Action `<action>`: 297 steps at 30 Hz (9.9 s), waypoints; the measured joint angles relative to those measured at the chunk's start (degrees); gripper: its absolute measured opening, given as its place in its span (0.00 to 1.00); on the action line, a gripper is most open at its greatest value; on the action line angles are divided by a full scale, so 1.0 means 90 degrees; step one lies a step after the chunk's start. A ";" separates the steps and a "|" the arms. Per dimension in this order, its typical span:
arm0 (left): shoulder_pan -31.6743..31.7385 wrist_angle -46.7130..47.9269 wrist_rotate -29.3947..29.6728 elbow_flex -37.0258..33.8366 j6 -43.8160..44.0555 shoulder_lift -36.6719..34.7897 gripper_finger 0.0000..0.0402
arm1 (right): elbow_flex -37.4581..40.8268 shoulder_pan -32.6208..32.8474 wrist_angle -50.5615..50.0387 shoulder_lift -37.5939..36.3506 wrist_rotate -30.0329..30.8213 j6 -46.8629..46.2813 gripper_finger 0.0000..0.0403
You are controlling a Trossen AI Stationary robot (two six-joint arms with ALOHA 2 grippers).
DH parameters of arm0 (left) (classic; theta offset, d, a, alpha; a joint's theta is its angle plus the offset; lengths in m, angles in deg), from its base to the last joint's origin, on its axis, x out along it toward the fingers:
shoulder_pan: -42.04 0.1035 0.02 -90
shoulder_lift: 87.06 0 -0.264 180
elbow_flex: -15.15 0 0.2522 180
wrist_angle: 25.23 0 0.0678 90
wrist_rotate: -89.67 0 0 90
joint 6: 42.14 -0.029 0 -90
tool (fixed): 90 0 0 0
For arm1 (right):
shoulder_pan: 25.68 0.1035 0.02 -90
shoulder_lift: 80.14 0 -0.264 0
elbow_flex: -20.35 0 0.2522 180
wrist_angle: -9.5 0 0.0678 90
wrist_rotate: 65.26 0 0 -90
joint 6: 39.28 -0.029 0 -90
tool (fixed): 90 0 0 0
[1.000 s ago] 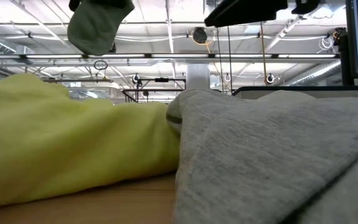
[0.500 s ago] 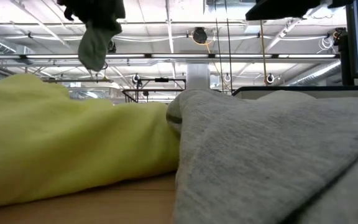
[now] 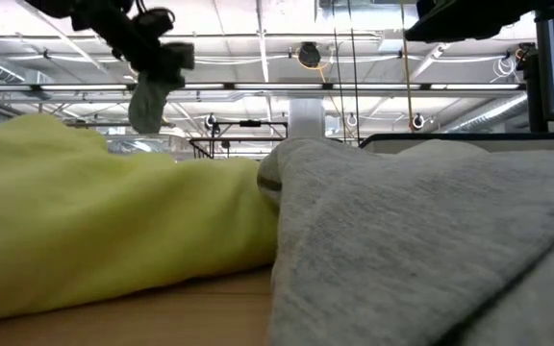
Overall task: Pick & Place Cloths
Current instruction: Put the gray sock into the transparent bin, then put the blue sock into the transparent bin
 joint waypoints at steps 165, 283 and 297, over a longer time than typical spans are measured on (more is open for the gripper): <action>-0.5647 0.5655 -0.1952 0.1166 0.8550 0.0453 0.57 | 0.0161 -0.0007 -0.0007 -0.0115 -0.0002 -0.0307 0.00; -0.8238 0.5308 -0.2324 0.0743 1.3947 0.4235 0.32 | 0.0161 -0.0008 -0.0007 -0.0117 -0.0002 -0.0305 0.00; -0.8261 0.5925 -0.2609 0.1238 1.3077 0.4257 0.01 | 0.0161 -0.0010 -0.0007 -0.0117 -0.0002 -0.0305 0.00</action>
